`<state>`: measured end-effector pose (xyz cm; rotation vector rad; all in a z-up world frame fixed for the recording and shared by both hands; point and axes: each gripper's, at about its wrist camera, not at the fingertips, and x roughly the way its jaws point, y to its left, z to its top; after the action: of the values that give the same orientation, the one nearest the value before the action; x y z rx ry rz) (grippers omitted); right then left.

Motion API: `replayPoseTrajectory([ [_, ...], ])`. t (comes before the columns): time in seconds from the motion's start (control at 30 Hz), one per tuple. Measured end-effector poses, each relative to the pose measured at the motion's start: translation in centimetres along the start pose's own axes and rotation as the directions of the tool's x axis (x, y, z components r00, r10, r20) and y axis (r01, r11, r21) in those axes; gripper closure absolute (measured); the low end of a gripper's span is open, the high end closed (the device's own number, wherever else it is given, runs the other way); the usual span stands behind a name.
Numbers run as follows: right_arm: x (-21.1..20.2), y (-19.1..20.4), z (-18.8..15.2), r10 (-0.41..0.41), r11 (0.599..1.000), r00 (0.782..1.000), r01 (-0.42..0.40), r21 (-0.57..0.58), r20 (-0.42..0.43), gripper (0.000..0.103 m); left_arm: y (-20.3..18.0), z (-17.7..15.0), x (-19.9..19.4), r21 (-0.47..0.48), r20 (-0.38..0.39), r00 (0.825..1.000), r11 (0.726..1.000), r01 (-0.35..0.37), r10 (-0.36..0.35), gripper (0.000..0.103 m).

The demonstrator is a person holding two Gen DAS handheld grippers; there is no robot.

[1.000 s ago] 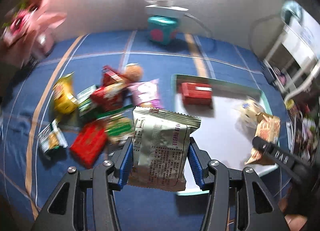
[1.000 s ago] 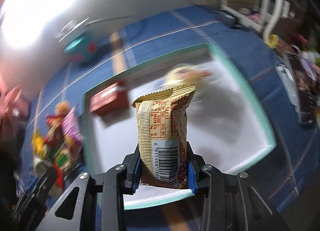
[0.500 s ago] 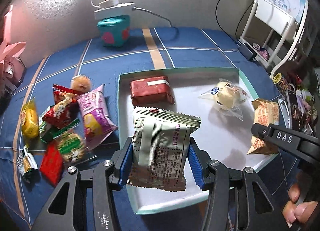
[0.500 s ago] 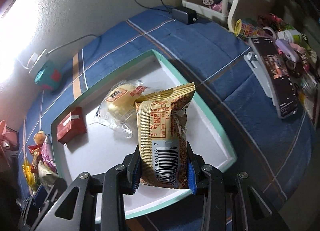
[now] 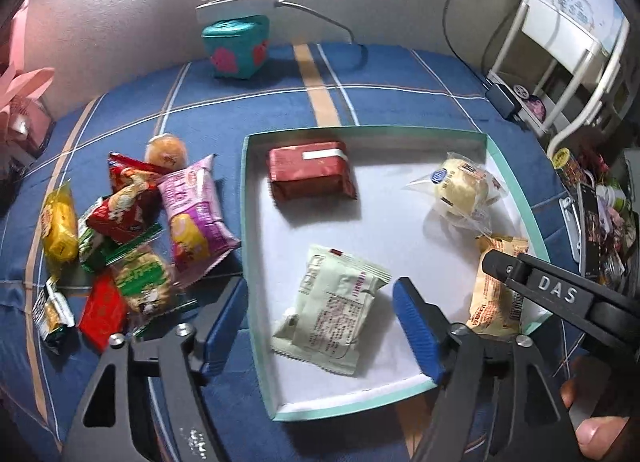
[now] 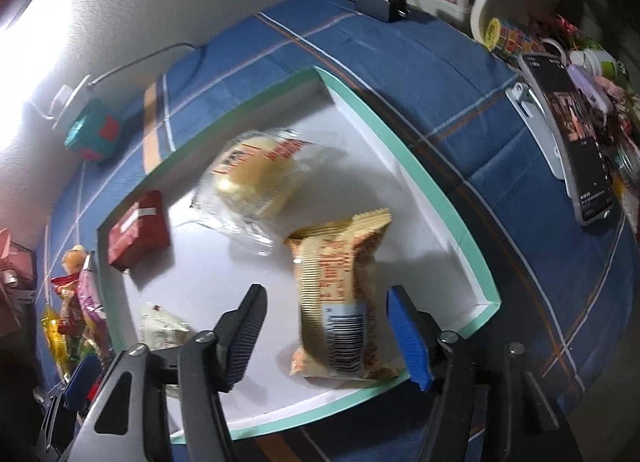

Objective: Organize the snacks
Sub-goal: 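Open left tool to drop the sachet while right tool drops the wafer bag in the tray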

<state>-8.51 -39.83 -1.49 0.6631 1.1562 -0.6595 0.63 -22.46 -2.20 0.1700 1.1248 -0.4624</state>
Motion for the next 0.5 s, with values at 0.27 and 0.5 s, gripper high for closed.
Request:
replayPoseTrajectory([
  [0.27, -1.1, 2.9, -0.8, 0.044, 0.995, 0.999, -0.042, -0.09, 0.017, 0.019, 6.3, 0.8, -1.2, -0.112, -0.008, 0.981, 0.975, -0.193, 0.194, 0.014],
  [0.5, -1.8, 7.7, -2.6, 0.085, 0.973, 0.996, -0.078, -0.215, 0.023, 0.018, 14.1, 0.2, -2.2, -0.238, -0.059, 0.936, 0.906, -0.35, 0.346, 0.006],
])
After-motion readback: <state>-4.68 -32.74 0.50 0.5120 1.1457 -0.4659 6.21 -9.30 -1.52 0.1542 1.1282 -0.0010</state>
